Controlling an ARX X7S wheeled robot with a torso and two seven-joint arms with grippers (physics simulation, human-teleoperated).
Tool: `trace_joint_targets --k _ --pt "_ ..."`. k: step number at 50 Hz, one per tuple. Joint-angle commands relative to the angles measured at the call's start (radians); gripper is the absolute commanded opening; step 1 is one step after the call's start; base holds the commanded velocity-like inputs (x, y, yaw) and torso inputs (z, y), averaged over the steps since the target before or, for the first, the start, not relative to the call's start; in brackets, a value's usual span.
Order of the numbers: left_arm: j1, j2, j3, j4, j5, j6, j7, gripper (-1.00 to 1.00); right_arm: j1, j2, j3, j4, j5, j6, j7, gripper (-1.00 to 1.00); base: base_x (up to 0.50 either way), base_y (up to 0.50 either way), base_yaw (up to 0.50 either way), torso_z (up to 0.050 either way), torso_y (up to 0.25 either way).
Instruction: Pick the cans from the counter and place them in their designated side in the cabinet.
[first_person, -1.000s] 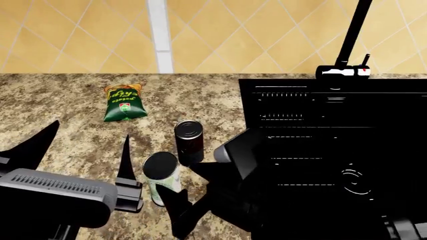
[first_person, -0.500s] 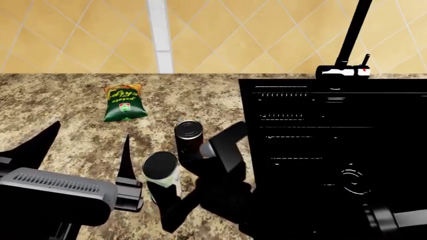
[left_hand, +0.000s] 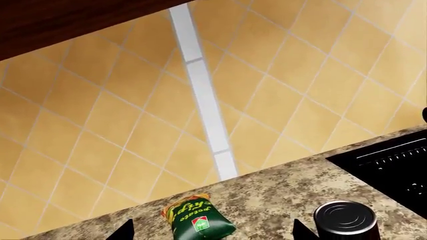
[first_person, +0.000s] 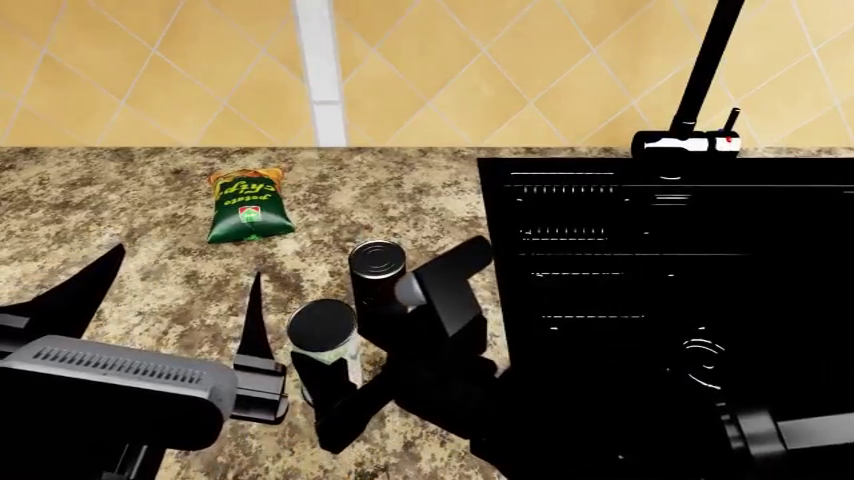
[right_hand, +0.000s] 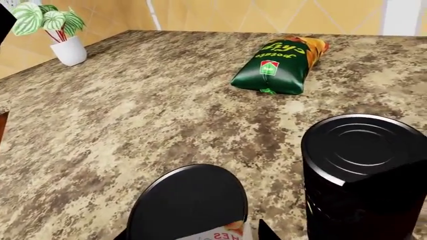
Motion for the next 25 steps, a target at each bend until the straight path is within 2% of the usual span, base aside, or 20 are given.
trace_joint_targets --k 1,6,9,16,25 --pt "0.005 0.001 -0.001 -0.005 0.001 0.005 0.004 1.0 -0.004 0.009 0.015 0.0 -0.029 -0.004 0.012 -1.0 0.0 0.0 0.0 0.0 0.0" --pt "0.008 0.0 -0.002 -0.007 0.002 0.009 0.007 1.0 0.005 0.05 0.03 -0.039 -0.043 -0.025 0.03 -1.0 0.0 0.0 0.0 0.0 0.002" --pt "0.013 0.002 0.0 -0.013 0.005 0.015 0.01 1.0 0.046 0.114 0.048 -0.121 -0.091 -0.048 0.094 -1.0 0.0 0.0 0.0 0.0 0.0" --pt "0.03 0.007 0.004 -0.035 0.018 0.038 0.022 1.0 0.241 0.291 0.113 -0.324 -0.174 -0.031 0.281 -1.0 0.0 0.0 0.0 0.0 0.0" --pt "0.045 0.014 0.007 -0.056 0.028 0.058 0.035 1.0 0.448 0.408 0.194 -0.49 -0.152 0.021 0.432 -1.0 0.0 0.0 0.0 0.0 0.001"
